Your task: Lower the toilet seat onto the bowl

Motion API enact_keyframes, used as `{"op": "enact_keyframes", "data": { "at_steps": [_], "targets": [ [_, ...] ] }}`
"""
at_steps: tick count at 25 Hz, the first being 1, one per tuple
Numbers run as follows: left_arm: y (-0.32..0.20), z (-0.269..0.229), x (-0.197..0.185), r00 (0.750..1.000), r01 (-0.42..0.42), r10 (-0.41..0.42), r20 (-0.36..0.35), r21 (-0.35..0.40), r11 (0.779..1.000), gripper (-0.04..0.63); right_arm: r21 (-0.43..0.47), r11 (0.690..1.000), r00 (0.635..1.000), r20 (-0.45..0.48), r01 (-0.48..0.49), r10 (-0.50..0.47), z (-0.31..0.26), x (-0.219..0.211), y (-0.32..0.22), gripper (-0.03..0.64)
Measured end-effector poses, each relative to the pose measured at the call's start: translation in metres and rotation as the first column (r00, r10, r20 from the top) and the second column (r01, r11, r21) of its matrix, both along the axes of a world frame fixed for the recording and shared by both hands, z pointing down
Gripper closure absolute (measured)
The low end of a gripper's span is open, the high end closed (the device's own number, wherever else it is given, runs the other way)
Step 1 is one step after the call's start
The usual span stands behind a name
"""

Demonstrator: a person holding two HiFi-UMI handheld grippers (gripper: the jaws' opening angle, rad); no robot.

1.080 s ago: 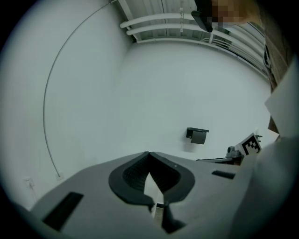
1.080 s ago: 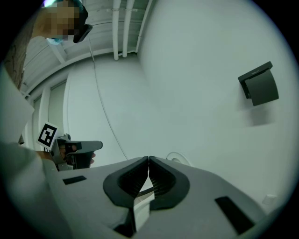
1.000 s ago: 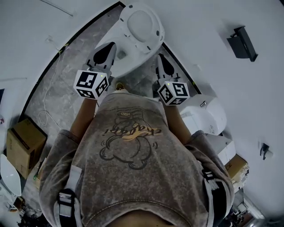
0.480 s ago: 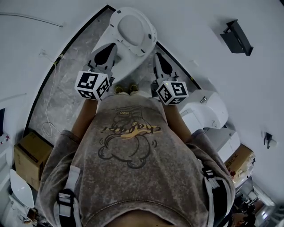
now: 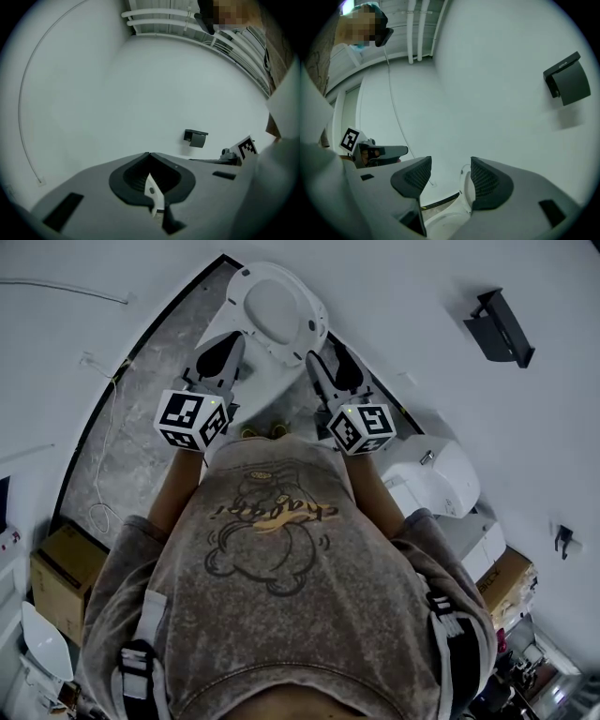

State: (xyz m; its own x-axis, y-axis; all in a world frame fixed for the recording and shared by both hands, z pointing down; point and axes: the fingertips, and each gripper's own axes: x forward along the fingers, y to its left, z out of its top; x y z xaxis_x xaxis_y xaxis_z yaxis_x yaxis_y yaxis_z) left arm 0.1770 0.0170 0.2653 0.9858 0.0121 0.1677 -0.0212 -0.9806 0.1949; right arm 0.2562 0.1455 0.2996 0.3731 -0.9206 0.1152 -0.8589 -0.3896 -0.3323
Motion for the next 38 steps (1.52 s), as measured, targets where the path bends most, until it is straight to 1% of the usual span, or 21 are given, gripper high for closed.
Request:
{"op": "enact_keyframes", "data": {
  "at_steps": [2,7,12,17,23,30,38],
  "targets": [
    [-0.001,0.000,0.005,1.000,0.002,-0.002,0.000,-0.005,1.000,0.586,-0.011,1.000,1.000,0.003,0.000,0.000,0.006,0.007,-0.003,0.353],
    [-0.006,0.004,0.014,1.000,0.010,-0.010,0.018,-0.012,1.000,0.586,-0.083,0.996,0.999,0.005,0.036,-0.035,0.030,0.031,-0.022,0.353],
    [-0.016,0.012,0.012,0.999,0.042,-0.041,0.034,-0.024,0.999,0.586,-0.141,0.988,0.998,0.022,0.069,-0.067,0.058,0.052,-0.047,0.353],
    [-0.025,0.019,0.005,0.996,0.069,-0.067,0.055,-0.024,0.997,0.586,-0.230,0.969,0.996,0.037,0.088,-0.082,0.095,0.081,-0.074,0.353],
    [-0.036,0.029,-0.005,0.992,0.098,-0.094,0.088,-0.036,0.995,0.586,-0.323,0.942,0.996,0.045,0.088,-0.078,0.136,0.110,-0.102,0.353],
    [-0.040,0.031,-0.010,0.989,0.113,-0.108,0.101,-0.053,0.992,0.586,-0.396,0.913,0.995,0.047,0.104,-0.093,0.165,0.120,-0.113,0.353],
    [-0.045,0.031,-0.017,0.988,0.126,-0.119,0.102,-0.066,0.990,0.586,-0.415,0.901,0.992,0.034,0.126,-0.123,0.170,0.116,-0.114,0.353]
  ]
}}
